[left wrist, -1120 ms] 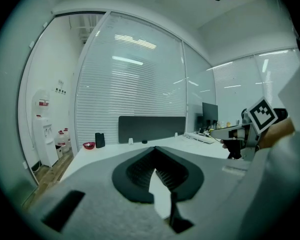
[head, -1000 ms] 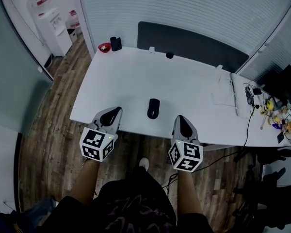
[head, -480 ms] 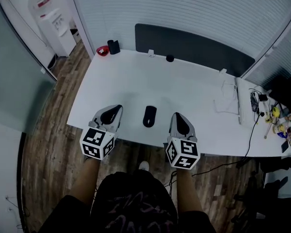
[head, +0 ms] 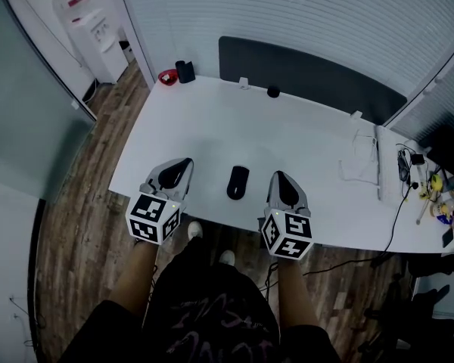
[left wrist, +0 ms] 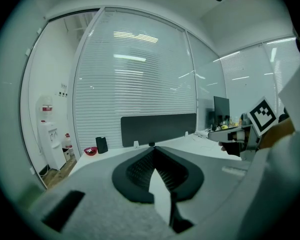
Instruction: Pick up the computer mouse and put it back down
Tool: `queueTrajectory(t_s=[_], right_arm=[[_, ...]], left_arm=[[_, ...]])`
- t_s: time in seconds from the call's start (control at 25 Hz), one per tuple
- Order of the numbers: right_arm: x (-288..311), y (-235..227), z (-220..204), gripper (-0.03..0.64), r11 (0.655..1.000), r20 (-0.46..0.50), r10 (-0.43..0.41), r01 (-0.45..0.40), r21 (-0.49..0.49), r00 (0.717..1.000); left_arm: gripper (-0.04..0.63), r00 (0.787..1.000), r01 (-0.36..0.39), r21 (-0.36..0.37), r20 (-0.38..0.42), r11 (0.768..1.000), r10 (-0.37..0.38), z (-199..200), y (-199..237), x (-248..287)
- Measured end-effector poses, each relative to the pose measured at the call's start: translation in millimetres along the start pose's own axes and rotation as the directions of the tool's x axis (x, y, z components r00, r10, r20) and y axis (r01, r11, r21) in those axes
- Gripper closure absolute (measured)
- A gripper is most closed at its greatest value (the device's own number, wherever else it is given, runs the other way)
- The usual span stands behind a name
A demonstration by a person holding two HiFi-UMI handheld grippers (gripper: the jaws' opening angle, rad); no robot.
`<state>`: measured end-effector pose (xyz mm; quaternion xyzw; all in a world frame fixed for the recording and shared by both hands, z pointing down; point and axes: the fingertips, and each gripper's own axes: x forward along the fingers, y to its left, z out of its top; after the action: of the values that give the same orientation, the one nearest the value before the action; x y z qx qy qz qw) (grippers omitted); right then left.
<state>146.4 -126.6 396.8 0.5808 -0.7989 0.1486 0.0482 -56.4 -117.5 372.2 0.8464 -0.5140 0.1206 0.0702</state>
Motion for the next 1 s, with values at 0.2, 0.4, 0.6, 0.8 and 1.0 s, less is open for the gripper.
queueTrajectory(t_s=[0.2, 0.4, 0.6, 0.8, 1.0], right_arm=[[9.4, 1.5, 6.5, 0.607, 1.000, 0.012, -0.003, 0.003, -0.003, 1.000], [23.4, 2.2, 17.5, 0.607, 1.000, 0.022, -0.018, 0.019, -0.012, 1.000], [39.8, 0.5, 25.7, 0.607, 0.999, 0.020, -0.036, 0.036, -0.021, 0.999], [59.7, -1.1, 28.0, 0.607, 0.998, -0.001, -0.052, 0.052, -0.020, 0.999], [76.6, -0.1, 17.9, 0.607, 0.998, -0.041, -0.062, 0.061, -0.012, 0.997]], left_arm=[[0.594, 1.000, 0.007, 0.009, 0.010, 1.000, -0.007, 5.9, 7.5, 8.0], [0.594, 0.999, 0.030, 0.016, 0.024, 0.999, -0.030, 14.5, 15.5, 23.5], [0.594, 0.998, 0.053, 0.012, 0.027, 0.999, -0.053, 18.9, 25.8, 40.6], [0.594, 0.998, 0.062, 0.000, 0.023, 0.998, -0.062, 20.0, 40.0, 58.4], [0.594, 0.997, 0.074, -0.017, 0.000, 0.997, -0.074, 11.0, 48.8, 72.7]])
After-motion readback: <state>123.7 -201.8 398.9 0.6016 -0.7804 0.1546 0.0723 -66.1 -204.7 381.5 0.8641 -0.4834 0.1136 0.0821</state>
